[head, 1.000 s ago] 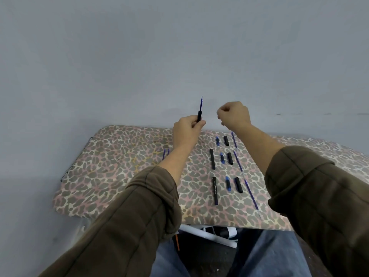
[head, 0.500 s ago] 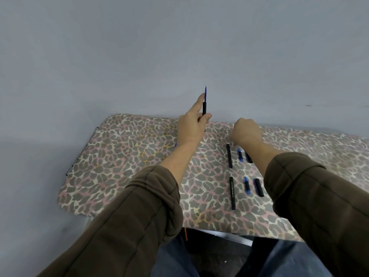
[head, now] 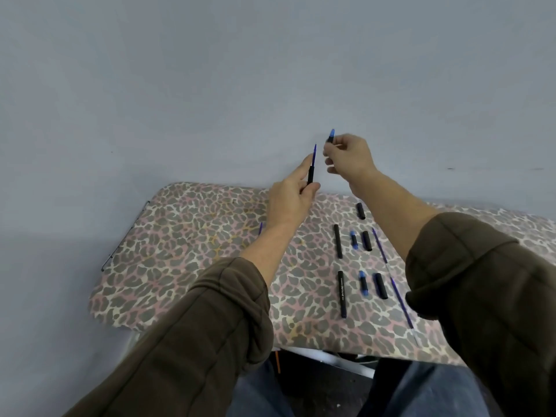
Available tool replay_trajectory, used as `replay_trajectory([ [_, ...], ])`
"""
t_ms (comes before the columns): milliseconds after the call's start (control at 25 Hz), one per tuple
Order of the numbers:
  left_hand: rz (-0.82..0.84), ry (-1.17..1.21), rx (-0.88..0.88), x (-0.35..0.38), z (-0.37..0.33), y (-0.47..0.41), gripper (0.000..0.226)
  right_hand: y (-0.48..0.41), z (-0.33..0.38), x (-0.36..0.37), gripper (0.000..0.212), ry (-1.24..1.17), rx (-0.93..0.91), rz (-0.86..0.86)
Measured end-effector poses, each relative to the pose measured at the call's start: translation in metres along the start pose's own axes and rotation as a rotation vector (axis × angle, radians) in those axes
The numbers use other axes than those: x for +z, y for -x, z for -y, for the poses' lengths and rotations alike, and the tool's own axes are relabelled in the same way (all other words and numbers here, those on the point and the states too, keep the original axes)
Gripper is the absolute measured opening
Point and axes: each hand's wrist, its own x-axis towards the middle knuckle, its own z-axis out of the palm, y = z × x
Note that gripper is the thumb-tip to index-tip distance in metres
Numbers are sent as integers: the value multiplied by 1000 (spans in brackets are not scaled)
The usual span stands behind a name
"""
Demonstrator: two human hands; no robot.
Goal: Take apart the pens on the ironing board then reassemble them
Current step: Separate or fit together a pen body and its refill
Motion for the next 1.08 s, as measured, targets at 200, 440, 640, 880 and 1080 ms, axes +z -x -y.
replay_trajectory([
  [200, 21, 19, -17, -2, -23, 7, 60, 24, 62, -19, 12, -145, -101, 75],
  [440, 21, 40, 10, -8, -41, 18, 60, 52, 75, -35, 15, -41, -134, 97],
  [640, 19, 42, 3, -14, -54, 21, 60, 66, 81, -41, 12, -45, -167, 90],
  [880, 5, 23, 0, -20, -64, 26, 57, 73, 83, -44, 13, 16, -195, 81],
  [1080, 18, 24, 9, -23, -72, 28, 56, 77, 92, -47, 17, 99, -241, 93],
])
